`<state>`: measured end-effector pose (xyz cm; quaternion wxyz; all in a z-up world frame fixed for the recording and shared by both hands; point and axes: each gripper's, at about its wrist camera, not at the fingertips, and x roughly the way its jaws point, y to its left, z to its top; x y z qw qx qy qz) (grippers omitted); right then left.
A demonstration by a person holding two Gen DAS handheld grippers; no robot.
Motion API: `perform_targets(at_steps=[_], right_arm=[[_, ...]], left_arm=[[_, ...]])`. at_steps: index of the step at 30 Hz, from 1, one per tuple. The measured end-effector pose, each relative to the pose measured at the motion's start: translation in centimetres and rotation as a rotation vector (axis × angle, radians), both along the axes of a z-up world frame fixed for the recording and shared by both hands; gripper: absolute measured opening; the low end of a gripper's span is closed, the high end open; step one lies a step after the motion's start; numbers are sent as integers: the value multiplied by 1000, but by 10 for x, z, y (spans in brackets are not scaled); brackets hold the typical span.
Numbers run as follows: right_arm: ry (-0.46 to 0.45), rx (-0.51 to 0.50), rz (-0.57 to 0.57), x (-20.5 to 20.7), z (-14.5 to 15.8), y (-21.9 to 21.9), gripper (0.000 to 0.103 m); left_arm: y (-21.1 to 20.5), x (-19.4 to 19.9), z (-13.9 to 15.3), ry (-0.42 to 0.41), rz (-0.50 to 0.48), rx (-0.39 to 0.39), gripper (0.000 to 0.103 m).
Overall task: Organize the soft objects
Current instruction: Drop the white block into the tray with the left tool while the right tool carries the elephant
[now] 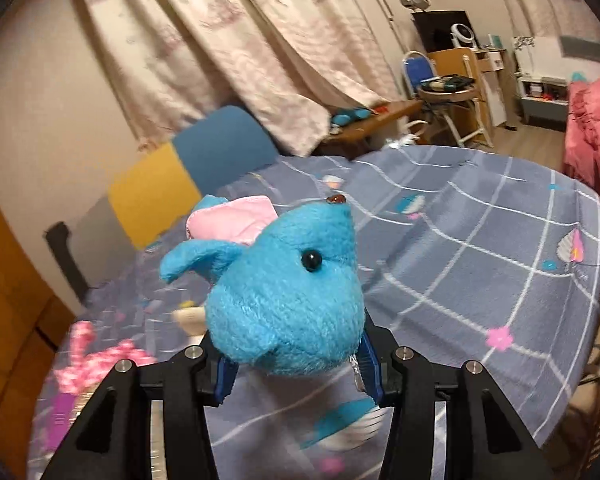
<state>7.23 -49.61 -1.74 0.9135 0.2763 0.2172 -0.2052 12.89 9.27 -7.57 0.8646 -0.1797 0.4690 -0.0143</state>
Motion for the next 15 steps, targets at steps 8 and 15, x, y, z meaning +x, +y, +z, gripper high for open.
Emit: perform_targets(at_steps=[8,15], right_arm=[[-127,-4,146,-12,43,69,51],[-180,-35,359,-2,63,143,51]], left_arm=[[-5,-5,0,-8,-24,5,73],[-28,-9,-7,-4,-196,36,78]])
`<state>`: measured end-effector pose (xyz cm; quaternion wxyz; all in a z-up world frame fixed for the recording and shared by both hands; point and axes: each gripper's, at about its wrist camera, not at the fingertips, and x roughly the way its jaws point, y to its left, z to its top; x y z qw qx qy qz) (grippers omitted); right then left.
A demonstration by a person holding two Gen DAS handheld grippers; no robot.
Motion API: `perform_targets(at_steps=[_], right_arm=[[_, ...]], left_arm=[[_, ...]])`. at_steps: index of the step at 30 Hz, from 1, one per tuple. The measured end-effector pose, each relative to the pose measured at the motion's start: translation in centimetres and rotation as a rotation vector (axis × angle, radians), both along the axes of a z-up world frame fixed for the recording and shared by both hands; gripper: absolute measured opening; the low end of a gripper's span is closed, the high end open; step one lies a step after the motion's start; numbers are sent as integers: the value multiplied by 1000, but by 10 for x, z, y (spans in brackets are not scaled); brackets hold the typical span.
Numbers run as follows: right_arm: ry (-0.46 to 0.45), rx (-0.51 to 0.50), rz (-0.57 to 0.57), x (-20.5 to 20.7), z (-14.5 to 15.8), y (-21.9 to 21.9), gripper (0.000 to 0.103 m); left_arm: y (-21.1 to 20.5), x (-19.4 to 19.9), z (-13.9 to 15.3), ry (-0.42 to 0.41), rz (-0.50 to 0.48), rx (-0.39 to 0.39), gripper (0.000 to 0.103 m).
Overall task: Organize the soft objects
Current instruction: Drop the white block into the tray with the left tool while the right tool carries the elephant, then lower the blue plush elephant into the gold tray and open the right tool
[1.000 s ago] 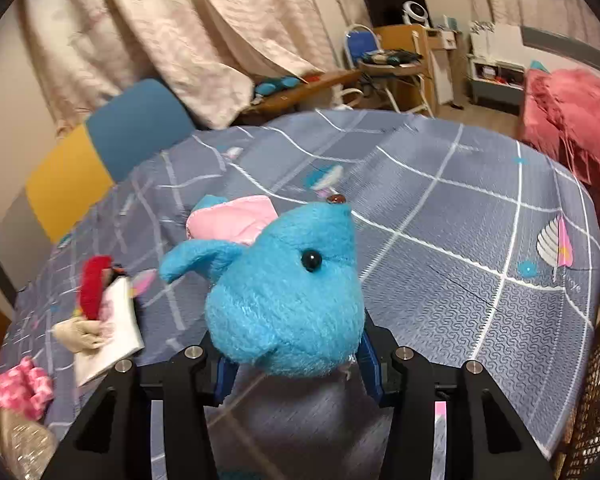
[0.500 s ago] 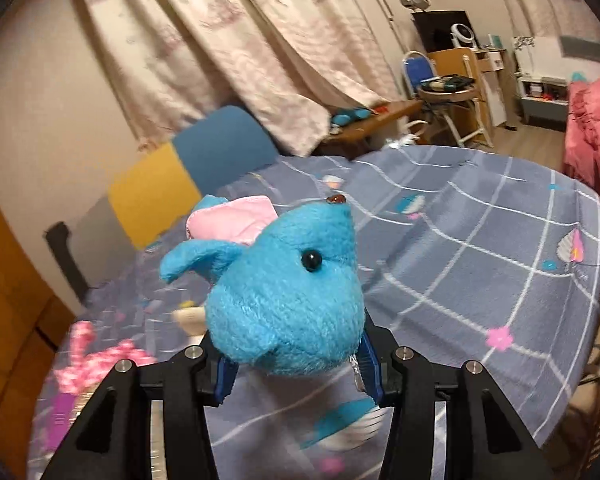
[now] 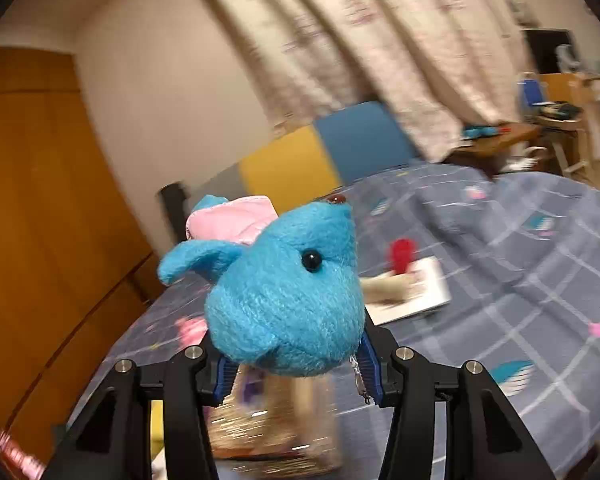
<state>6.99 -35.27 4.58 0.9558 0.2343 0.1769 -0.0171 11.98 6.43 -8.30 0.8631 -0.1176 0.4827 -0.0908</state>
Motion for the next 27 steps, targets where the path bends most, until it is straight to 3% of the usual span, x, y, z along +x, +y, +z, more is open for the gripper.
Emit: perform_targets(at_steps=[3,6,11,16,22,27], right_arm=[[-4,1,124,10,1,39,51],[12,7,244,19,-2,80,51],[81,-18,436,33,-21,148,51],[238,-69,608,50,-50,214,51],[415,-144,711,65,-84,271,51],[499,-216,748,71,-102,309,51]], left_arm=[[-3,-7,9,-52,-45,-39,81],[5,-15,23,-131,-22,-57,81],[48,-23,40,-195,161,-127,80],[76,-34,43,-230,251,-144,80],[86,-44,43,-248,273,-148,80],[92,-50,41,-254,279,-162,80]])
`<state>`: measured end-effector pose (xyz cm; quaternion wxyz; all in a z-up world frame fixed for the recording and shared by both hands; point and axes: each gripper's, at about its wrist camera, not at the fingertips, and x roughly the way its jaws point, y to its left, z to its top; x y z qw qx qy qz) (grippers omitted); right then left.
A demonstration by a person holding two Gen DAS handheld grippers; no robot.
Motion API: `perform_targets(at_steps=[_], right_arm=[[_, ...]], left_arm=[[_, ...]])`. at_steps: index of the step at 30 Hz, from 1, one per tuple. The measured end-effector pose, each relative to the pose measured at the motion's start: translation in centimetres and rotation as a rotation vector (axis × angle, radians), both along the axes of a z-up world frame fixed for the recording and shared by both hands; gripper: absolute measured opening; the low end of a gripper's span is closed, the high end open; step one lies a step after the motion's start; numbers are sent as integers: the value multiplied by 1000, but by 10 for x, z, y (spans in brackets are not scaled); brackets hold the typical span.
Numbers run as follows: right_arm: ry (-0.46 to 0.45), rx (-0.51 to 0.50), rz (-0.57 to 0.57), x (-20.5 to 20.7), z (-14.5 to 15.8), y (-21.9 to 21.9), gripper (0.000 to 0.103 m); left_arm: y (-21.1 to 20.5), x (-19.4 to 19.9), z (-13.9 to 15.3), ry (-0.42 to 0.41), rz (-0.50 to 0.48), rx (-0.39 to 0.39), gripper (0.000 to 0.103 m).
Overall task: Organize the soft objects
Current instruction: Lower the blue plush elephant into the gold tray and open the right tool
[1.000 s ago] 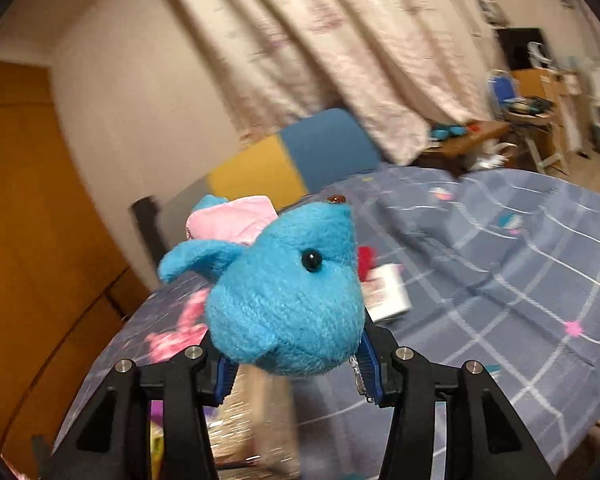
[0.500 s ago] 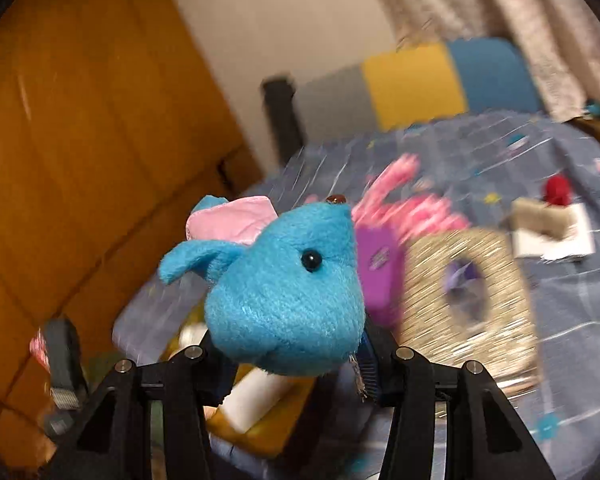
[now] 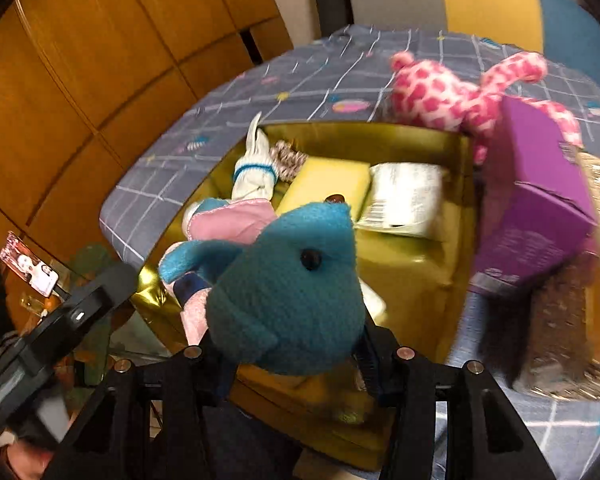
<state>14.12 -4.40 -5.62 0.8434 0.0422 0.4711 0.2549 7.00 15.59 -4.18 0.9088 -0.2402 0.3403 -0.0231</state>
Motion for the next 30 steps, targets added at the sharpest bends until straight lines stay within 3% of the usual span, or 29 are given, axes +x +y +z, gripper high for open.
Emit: perform_targets(at_steps=[13,18,25,27,30], right_arm=[[130,32,6,40,-42,53,58],[81,-75,69,35,-40,64,58],[10,-313,84,14,-38,61,58],[12,-343,66,9,-35,50,62],[40,-277,22,6,-27,31,77]], left_arm=[[10,-8,-3,-4,37,-9,80],[10,-10,-2,-13,35,-8,80],[12,-12,-3,-13,35,-17,80],[11,-12,-3,-15,26,-19,80],[7,-11,-1,-20,1,-23,80]])
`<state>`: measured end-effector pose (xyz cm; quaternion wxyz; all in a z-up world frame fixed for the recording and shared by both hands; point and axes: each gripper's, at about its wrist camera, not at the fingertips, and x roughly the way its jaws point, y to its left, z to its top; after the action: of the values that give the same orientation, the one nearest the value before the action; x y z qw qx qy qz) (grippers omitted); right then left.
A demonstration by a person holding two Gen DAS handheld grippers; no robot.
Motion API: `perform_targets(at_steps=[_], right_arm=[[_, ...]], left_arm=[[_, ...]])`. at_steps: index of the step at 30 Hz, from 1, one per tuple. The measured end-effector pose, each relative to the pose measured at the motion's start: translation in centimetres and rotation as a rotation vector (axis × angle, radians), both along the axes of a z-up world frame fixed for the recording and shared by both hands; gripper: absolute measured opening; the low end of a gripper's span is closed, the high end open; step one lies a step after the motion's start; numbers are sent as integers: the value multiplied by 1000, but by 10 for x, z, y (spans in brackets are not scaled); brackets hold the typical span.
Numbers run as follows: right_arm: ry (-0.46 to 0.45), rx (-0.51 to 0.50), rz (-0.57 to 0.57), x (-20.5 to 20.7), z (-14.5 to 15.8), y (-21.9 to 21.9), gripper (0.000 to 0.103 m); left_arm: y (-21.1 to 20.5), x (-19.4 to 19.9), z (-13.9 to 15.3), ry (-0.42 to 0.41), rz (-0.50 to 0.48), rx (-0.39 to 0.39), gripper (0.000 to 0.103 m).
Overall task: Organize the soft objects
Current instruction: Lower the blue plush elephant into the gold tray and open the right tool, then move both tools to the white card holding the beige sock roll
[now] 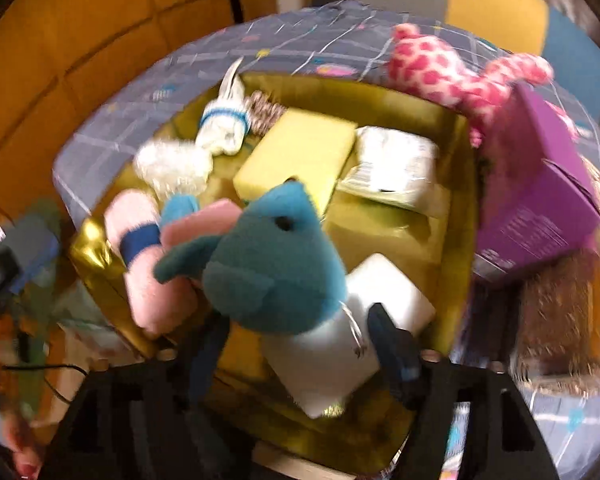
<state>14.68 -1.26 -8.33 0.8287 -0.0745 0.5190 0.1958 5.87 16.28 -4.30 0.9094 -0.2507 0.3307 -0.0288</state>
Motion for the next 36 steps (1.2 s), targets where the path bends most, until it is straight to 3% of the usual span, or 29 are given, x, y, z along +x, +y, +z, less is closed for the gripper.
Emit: perform_targets(at_steps=[6,10,17,25,29,36], right_arm=[[-83,184,-87,-15,35,-38,80],[-219,359,-140,-30,65,-71,86],[-434,496,-368,-47,96,-165,91],[-463,387,-619,-36,78,-271,92],[-436,284,-682,-20,56,-317,92],[-417,204,-749,8,22,-375,92]], left_arm=[[-13,3,5,4,-54,-3,80],[-32,9,11,4,-135,-5,80],[-81,16,26,-15,-289,24,80],[-133,21,39,-21,-440,22,80],[-150,24,43,-9,-471,18,80],[-166,24,49,-17,-496,28,80]])
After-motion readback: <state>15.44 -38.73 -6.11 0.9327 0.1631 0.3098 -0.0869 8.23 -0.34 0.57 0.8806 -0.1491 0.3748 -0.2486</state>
